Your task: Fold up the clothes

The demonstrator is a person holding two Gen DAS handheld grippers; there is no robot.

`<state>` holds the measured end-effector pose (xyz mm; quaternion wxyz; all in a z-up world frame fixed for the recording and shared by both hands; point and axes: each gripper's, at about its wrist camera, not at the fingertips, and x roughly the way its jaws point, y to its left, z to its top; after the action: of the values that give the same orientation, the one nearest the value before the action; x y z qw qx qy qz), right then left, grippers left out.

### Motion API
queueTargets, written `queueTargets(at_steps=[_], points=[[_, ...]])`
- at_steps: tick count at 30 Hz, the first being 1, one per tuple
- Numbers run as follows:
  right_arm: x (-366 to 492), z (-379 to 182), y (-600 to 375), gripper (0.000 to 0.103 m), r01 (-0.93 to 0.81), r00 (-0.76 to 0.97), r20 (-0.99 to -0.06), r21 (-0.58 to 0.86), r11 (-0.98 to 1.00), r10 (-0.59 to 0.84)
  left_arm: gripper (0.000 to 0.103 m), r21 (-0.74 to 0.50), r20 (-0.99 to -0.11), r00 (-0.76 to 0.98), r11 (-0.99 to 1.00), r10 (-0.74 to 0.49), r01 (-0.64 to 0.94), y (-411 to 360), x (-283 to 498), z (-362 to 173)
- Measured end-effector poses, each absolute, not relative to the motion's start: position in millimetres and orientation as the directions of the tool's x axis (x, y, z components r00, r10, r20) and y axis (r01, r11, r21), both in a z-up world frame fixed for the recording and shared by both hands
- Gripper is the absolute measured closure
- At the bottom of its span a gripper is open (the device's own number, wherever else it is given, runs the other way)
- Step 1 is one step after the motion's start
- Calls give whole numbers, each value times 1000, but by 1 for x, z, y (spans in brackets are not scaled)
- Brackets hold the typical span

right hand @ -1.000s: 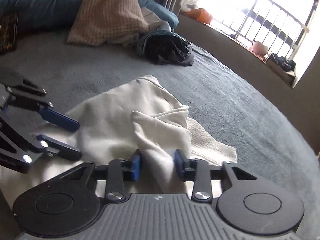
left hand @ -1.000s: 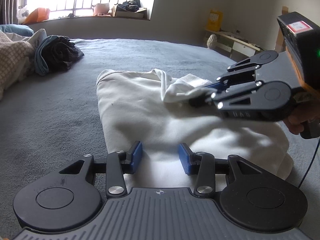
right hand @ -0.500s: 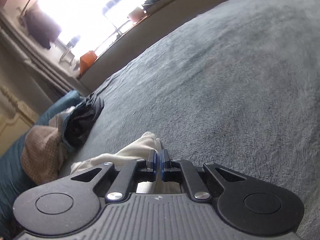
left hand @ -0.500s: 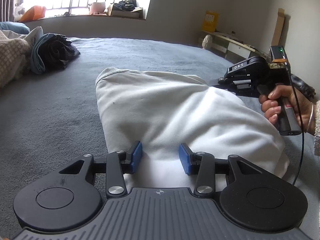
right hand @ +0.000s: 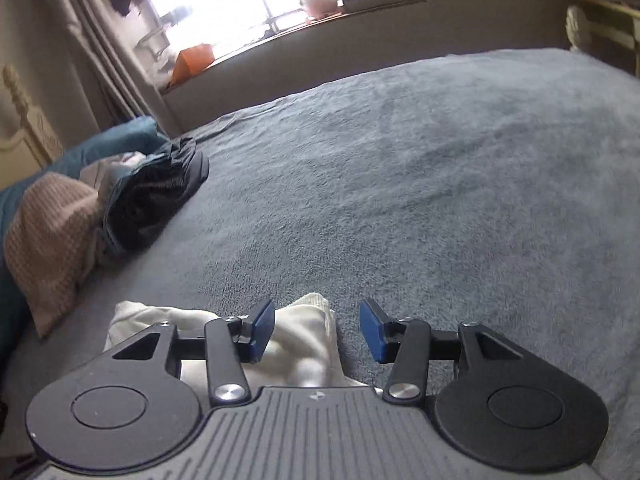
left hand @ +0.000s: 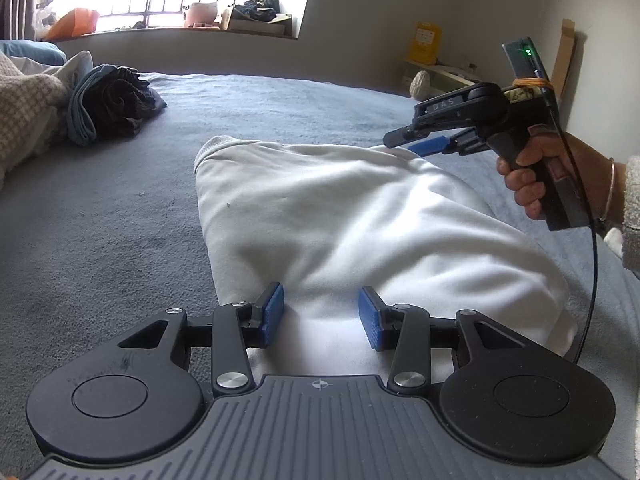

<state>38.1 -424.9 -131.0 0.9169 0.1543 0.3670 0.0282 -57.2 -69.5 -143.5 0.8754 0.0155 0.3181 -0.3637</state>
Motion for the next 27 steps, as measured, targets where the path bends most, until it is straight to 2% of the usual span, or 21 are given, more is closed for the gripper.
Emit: queueTargets(at_steps=[2,3,4,8,10,16,23,27], points=[[43,-131,-409,73,-2,710,-687,215,977,153,61,-204,-566,534,734,-628,647,-69,-58,-144],[45,-132,-403,92,-21,705,-694,185,983,146,61,-203,-565,535,734,-629,648,-69,-58,-144],[46,-134,-407,94,-4,706,-691,213,977,153,61,-202,-564,535,733,-629,649,-68,-58,-144],[51,-144,-422,96,70,713,-676,329,942,183,61,-207,-560,533,730,-634,652,-67,-58,-144],[52,-158,-438,96,142,718,-664,432,891,208,61,-209,-560,530,727,-637,653,-67,-57,-145],[36,-191,-491,97,406,748,-634,673,619,198,61,-209,-561,524,722,-641,660,-66,-56,-145],[-21,-157,-521,95,404,736,-644,664,629,207,60,-209,-559,521,718,-645,664,-68,-55,-146],[-61,-122,-498,93,286,706,-660,599,748,257,60,-210,-564,522,723,-640,659,-69,-54,-144]])
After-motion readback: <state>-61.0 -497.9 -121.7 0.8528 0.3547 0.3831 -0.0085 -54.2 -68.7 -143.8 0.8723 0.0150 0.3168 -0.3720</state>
